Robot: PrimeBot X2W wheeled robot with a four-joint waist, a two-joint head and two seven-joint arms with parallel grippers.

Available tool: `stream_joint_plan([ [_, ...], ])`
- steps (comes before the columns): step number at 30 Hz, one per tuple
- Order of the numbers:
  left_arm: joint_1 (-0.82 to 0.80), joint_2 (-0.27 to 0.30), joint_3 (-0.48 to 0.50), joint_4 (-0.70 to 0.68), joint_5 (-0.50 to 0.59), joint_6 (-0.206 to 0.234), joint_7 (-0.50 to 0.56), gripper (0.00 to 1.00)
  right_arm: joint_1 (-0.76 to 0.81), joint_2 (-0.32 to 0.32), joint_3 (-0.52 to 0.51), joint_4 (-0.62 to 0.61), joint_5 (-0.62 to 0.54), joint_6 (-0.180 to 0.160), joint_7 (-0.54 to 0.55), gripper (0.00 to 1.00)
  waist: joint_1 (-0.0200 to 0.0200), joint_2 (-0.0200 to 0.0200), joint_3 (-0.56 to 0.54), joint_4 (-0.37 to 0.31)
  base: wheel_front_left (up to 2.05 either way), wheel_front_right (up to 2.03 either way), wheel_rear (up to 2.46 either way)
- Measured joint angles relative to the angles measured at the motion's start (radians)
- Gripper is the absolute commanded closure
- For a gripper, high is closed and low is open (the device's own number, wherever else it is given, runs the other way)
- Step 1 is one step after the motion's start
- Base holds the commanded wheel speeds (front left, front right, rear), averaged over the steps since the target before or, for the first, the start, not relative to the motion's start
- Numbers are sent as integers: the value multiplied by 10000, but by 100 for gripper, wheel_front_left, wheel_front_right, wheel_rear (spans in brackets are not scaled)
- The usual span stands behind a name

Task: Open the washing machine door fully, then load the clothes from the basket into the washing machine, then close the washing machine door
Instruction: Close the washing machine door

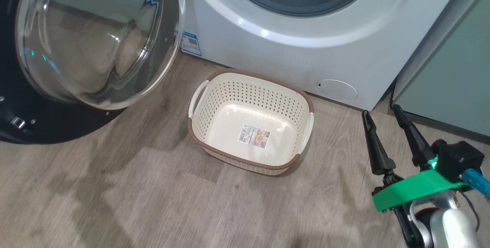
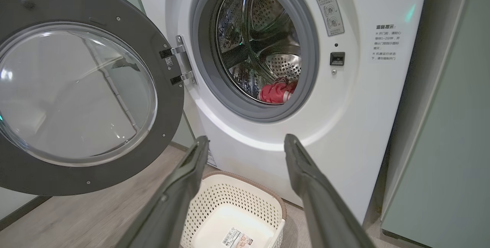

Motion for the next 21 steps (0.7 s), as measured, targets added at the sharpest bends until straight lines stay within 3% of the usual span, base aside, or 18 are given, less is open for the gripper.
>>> stream_joint_plan([
  [11,891,56,92,-1319,-978,17,2182,100,-5,0,-56,-65,2,0,-4,0,0,0,74,20,0,0,0],
  [21,2059,-257,132,-3492,-2207,491,4242,100,-257,-2,21,-182,-157,0,-2,0,0,0,225,-122,0,0,0],
])
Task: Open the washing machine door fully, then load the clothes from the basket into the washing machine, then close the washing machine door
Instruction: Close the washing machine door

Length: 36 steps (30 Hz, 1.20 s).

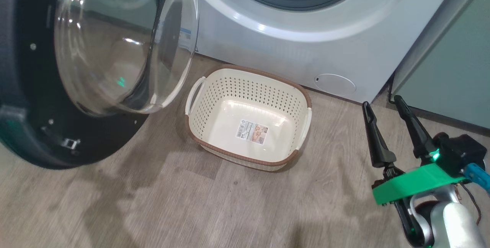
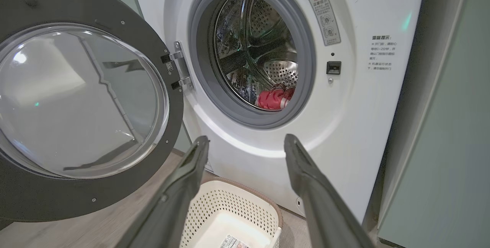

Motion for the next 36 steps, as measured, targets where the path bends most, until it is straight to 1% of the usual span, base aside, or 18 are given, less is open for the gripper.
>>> stream_joint_plan([
  [3,275,-138,27,-690,-332,136,307,100,-2,0,-2,-10,-4,0,-2,0,0,0,31,-101,0,0,0],
  [8,716,-270,12,-1797,-545,316,719,100,-28,0,-19,0,4,0,-75,0,0,0,55,-344,0,0,0],
  [16,1195,-495,-355,-3250,-554,575,1127,100,-108,0,25,27,10,0,-153,0,0,0,66,-957,0,0,0],
  [25,1399,-721,-700,-4276,-828,669,1559,100,-112,0,121,257,190,0,-359,0,0,0,-38,-2035,0,0,0],
  [27,1420,-828,-823,-4372,-874,673,1570,100,-109,-2,144,307,247,0,-430,0,0,0,-70,-2293,0,0,0],
  [28,1420,-828,-823,-4372,-874,673,1570,100,-109,-2,144,307,247,0,-430,0,0,0,-70,-2293,0,0,0],
  [33,1406,-959,-947,-4483,-941,757,1643,100,-109,-2,265,378,334,0,-552,0,0,0,-84,-2939,0,0,0],
  [36,1375,-974,-1037,-4541,-959,855,1645,100,-113,-2,353,493,420,0,-679,0,0,0,-54,-3502,0,0,0],
])
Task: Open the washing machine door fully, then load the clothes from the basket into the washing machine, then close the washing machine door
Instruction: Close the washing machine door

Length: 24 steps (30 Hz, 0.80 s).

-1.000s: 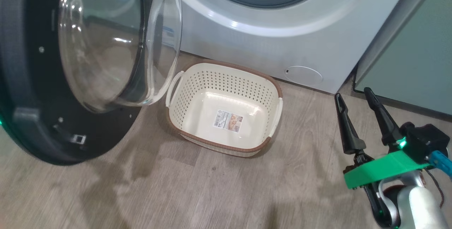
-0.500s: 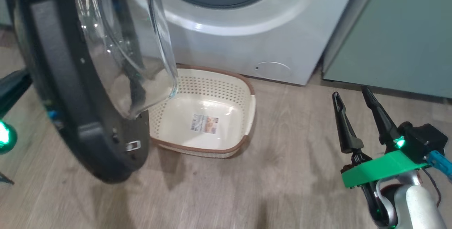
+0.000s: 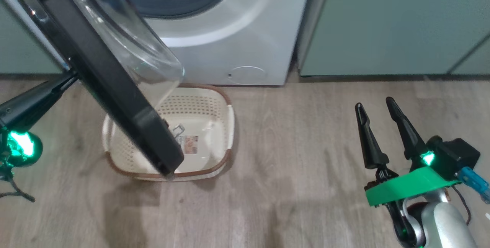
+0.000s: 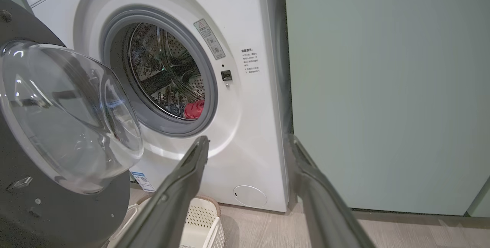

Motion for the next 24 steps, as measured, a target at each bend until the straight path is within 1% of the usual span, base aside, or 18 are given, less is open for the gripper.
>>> stream_joint_plan([
  [4,-74,-42,-75,-240,0,230,-2,100,-4,0,90,111,109,0,-94,0,0,0,42,-605,0,0,0],
  [15,-754,0,-12,-345,42,619,-196,100,-20,0,245,387,537,0,-552,0,0,0,385,-2297,0,0,0],
  [21,-1468,52,-12,-58,207,947,-495,100,-272,0,318,564,742,0,-723,0,0,0,845,-2967,0,0,0],
  [24,-1881,59,19,236,355,959,-748,100,-442,2,435,663,861,0,-838,0,0,0,1058,-3262,0,0,0],
])
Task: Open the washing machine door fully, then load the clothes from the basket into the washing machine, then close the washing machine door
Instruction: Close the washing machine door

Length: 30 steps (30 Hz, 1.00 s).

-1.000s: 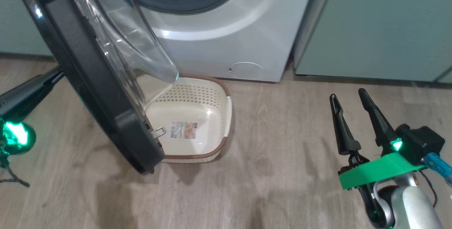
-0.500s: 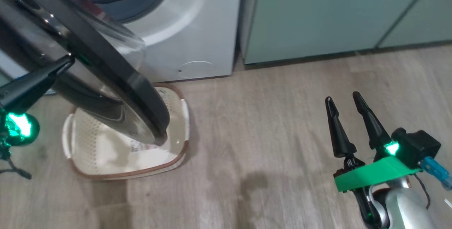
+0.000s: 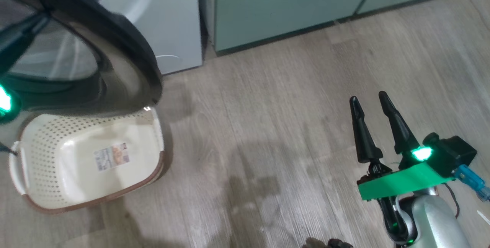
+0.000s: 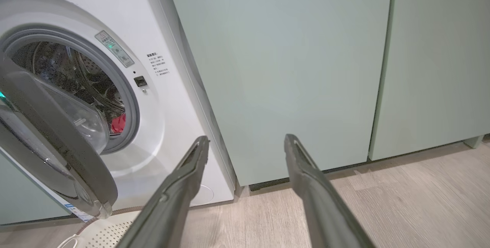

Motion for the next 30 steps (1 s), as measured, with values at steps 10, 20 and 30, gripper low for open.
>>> stream_joint_plan([
  [10,-1217,-35,161,834,180,-2,-692,100,-154,0,142,245,236,0,-230,0,0,0,456,-664,0,0,0],
  [20,-1828,-69,194,1739,523,75,-1243,100,-271,0,265,380,372,0,-322,0,0,0,578,-860,0,0,0],
  [30,-1377,-606,562,1392,-77,-525,-740,100,-276,0,244,500,372,0,-360,0,0,0,438,-390,0,0,0],
])
